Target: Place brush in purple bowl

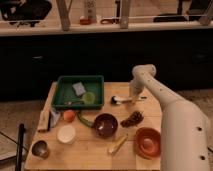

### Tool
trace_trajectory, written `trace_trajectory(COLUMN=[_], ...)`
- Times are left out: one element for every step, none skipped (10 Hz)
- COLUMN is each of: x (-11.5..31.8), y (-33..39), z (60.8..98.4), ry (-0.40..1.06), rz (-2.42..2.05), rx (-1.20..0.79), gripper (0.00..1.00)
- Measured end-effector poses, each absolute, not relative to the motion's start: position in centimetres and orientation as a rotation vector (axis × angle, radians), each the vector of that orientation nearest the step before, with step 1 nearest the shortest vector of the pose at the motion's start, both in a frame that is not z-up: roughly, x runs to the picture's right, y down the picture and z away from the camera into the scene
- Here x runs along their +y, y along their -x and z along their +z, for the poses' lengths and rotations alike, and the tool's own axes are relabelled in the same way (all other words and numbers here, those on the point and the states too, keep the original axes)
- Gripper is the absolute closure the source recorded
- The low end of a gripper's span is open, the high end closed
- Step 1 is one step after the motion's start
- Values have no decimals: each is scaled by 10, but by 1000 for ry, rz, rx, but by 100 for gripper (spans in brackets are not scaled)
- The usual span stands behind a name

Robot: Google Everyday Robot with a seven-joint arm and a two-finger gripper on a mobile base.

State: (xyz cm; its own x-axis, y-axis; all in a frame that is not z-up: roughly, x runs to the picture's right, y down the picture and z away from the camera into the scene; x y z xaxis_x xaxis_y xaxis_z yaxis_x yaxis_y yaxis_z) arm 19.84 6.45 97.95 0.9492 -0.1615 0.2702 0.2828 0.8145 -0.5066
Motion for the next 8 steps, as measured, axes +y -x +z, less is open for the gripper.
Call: trace_trajectory(x=[65,65,65,65,63,61,60,60], y=[-199,-197,-197,-200,-202,-200,-199,-198], z=[980,980,976,964,948,939,932,926], ry=[573,573,569,551,533,520,509,498], rz=[-241,-242,-245,-252,-257,-262,-268,-275], rx=[-217,-219,-233,-262,-292,-311,-327,-343], gripper=[100,100,100,100,100,100,100,100])
